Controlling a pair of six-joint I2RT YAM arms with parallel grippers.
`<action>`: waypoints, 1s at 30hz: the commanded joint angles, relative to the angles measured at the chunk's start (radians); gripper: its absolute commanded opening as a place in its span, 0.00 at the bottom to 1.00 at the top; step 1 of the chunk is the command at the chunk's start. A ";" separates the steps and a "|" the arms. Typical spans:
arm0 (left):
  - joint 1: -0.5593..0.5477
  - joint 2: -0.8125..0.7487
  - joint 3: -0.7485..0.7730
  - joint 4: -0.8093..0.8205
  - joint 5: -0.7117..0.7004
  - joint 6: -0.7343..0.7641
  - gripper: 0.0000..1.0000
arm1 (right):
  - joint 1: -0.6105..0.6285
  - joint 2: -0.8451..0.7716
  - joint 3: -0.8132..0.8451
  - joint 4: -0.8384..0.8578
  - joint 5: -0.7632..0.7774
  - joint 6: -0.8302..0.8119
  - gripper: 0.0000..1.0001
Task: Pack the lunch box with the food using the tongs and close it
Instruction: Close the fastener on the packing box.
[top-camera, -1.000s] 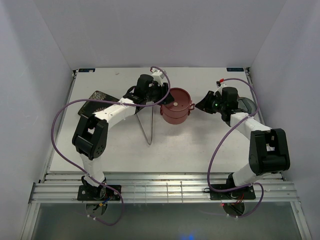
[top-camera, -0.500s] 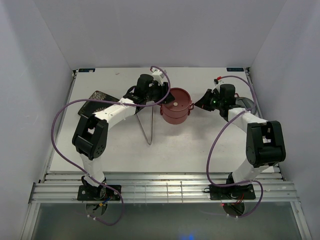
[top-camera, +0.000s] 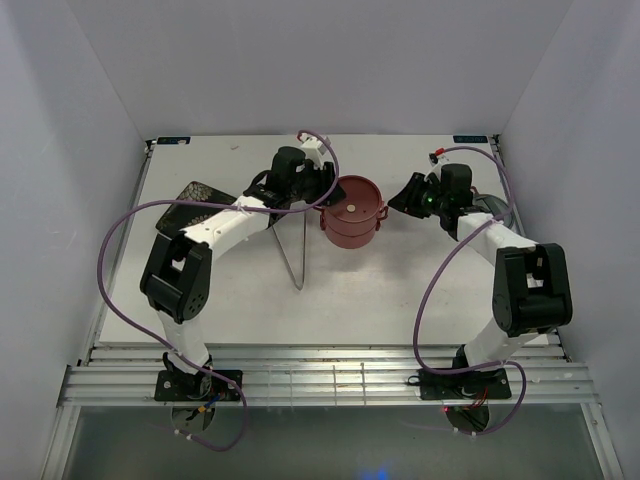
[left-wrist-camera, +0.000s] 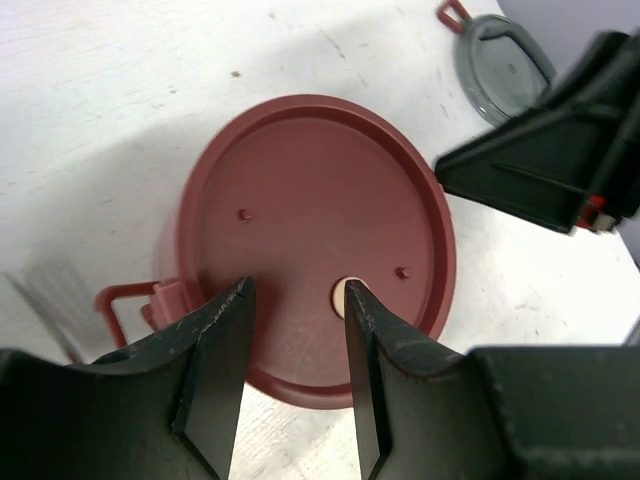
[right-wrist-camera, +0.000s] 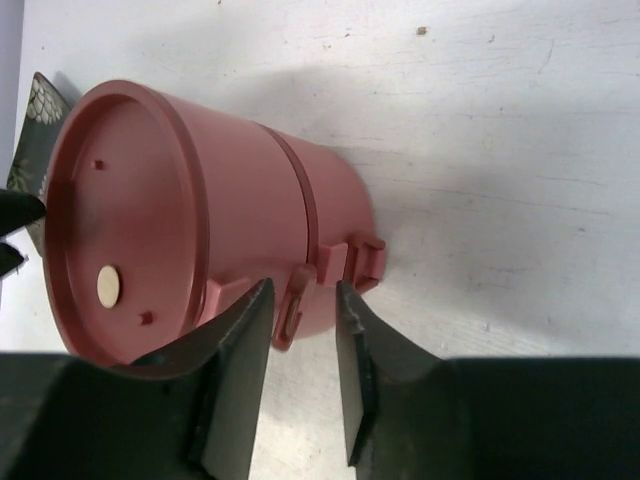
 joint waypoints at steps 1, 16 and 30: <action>-0.004 -0.097 0.008 -0.024 -0.077 0.018 0.52 | 0.001 -0.083 -0.016 -0.002 0.016 -0.004 0.38; -0.004 -0.102 0.041 -0.125 -0.194 0.008 0.52 | 0.035 -0.061 -0.039 0.001 0.010 -0.011 0.35; -0.003 -0.150 0.003 -0.093 -0.151 0.006 0.52 | 0.035 0.003 0.013 -0.019 0.024 -0.034 0.18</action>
